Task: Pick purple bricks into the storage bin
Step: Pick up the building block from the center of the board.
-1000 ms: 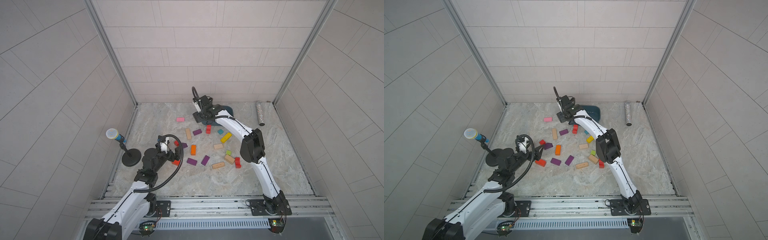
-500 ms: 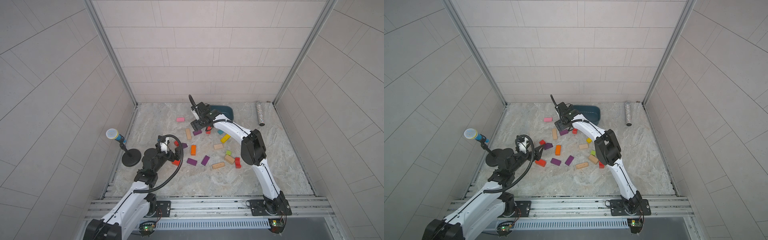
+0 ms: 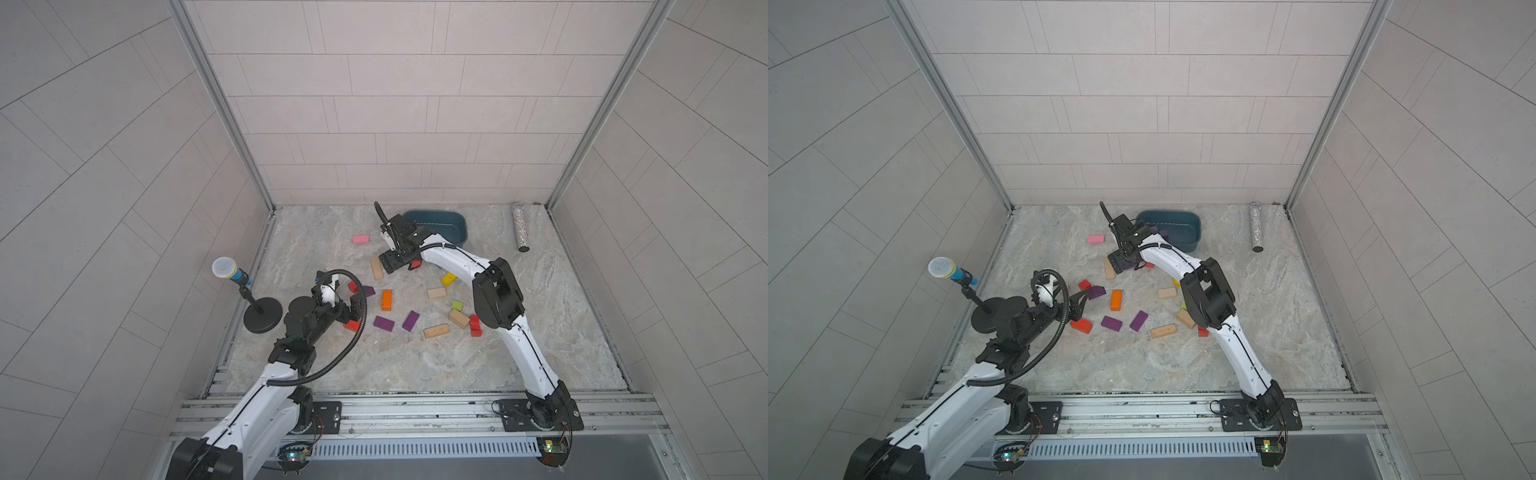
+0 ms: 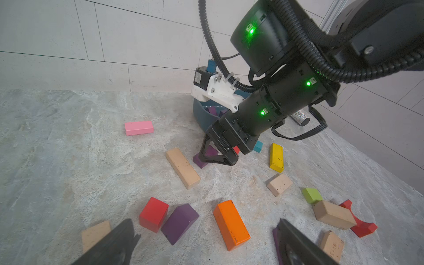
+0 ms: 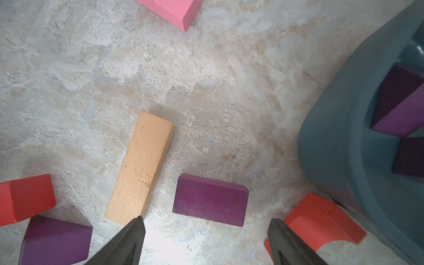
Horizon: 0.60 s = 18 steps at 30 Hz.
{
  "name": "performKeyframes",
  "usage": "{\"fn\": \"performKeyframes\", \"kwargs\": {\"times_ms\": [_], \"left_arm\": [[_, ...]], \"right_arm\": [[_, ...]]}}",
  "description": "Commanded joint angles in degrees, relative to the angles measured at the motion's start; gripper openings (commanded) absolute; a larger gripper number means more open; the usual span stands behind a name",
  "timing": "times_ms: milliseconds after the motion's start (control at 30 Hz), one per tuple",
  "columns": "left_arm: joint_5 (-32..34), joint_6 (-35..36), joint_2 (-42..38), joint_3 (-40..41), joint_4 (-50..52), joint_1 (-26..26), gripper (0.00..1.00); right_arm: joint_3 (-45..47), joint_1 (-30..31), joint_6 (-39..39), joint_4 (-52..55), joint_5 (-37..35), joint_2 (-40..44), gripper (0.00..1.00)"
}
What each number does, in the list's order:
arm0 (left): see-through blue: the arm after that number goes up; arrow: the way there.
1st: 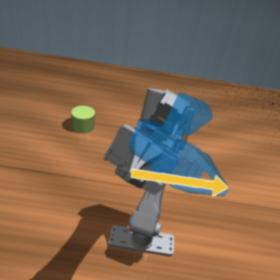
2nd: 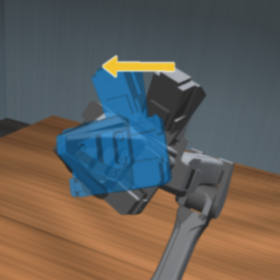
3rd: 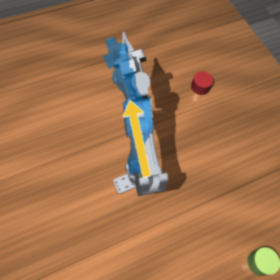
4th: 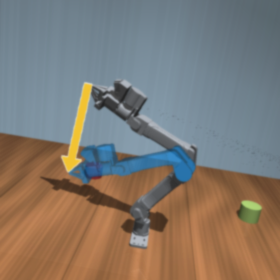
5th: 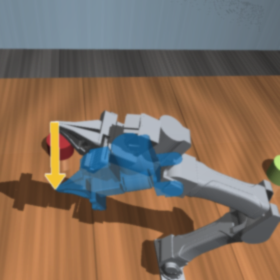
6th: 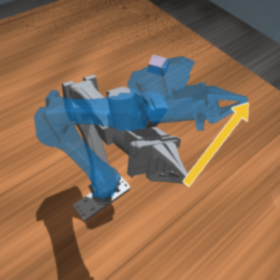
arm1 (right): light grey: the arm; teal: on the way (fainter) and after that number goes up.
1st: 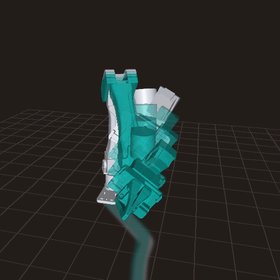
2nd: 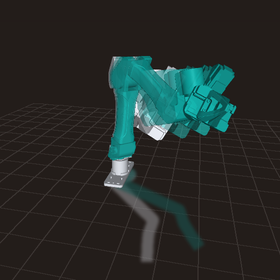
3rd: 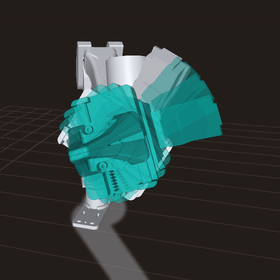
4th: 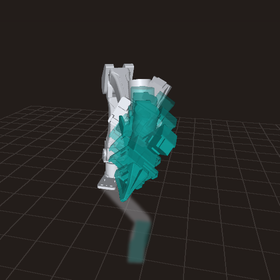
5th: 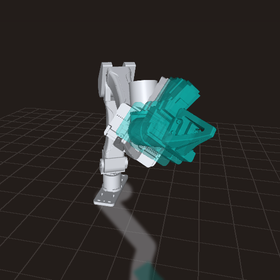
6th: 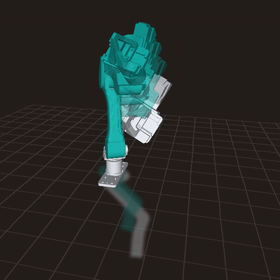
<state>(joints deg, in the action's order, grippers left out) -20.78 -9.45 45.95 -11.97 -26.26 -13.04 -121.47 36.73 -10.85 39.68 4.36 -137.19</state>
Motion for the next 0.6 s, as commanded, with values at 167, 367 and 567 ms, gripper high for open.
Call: {"fn": "performKeyframes", "kwargs": {"times_ms": [167, 367, 567], "left_arm": [[-0.6, 0.14, -0.42, -1.46, -0.72, -0.21, 1.0], [-0.59, 0.14, -0.53, -1.33, -0.7, -0.19, 1.0], [-0.59, 0.23, -0.45, -1.39, -0.6, -0.19, 1.0]], "right_arm": [[-0.52, 0.18, -0.66, -0.7, -0.04, -2.02, 0.89], [-1.78, 0.18, -0.75, -0.94, -0.41, -3.66, 0.89], [-3.86, 0.18, -0.75, -0.13, -0.84, -5.41, 0.89]]}}
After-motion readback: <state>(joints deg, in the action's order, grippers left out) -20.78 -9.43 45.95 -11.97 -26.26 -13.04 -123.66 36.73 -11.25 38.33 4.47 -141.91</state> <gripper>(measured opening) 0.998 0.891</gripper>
